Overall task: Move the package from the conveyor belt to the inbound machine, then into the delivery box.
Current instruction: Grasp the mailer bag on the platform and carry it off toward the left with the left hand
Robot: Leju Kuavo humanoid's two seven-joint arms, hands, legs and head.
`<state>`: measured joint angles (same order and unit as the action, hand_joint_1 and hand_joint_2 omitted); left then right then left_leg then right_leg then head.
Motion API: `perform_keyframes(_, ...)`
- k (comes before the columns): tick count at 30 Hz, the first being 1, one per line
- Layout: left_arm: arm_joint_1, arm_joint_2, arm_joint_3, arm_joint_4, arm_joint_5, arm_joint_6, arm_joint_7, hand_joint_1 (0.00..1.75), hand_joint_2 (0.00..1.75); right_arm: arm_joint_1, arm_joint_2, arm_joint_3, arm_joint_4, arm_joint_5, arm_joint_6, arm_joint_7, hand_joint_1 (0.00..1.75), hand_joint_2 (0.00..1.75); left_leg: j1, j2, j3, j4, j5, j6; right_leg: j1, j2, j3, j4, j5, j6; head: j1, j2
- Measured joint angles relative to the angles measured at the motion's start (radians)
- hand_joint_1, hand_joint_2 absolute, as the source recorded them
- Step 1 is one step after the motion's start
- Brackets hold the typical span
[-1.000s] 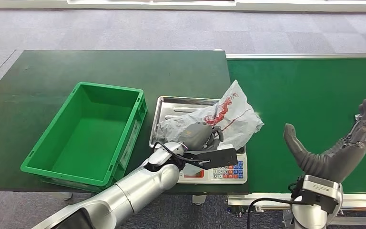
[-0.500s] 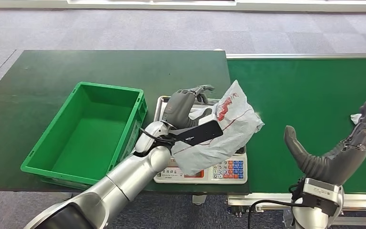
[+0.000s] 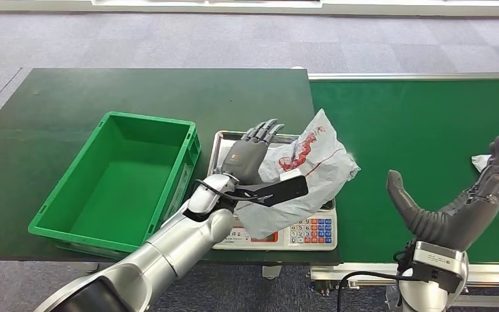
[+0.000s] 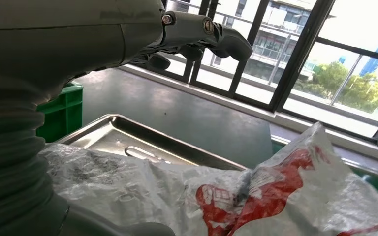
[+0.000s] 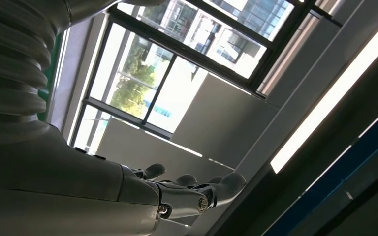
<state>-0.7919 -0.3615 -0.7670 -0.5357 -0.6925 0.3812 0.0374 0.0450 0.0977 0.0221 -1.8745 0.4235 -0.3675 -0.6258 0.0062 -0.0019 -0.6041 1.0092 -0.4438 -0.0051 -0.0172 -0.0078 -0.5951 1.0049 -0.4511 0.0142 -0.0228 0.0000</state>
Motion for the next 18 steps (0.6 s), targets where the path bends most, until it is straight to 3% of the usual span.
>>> perform_keyframes(9,-0.002,-0.001,-0.046,0.074,-0.057,-0.095,0.078,0.05,1.75,-0.027,0.001,0.000,0.001,0.003,0.024,0.013,0.00,1.75,0.000,0.000,0.000,0.000,0.000,0.000,0.000,0.000,0.000,0.000,0.000,0.000,0.000,0.000)
perform_keyframes(13,-0.016,-0.005,-0.075,0.093,-0.079,-0.187,0.135,1.75,1.75,-0.038,0.006,0.000,0.002,0.010,0.044,0.018,0.00,1.75,0.000,0.000,0.001,0.000,0.000,0.000,0.000,0.000,0.001,0.000,0.000,0.000,0.000,0.000)
perform_keyframes(18,-0.027,-0.008,-0.093,0.113,-0.081,-0.248,0.159,1.75,1.75,-0.044,0.012,0.000,0.003,0.016,0.050,0.018,0.00,1.75,0.000,0.000,0.003,0.000,0.000,0.000,0.000,0.000,0.004,0.000,0.000,0.000,0.000,0.000)
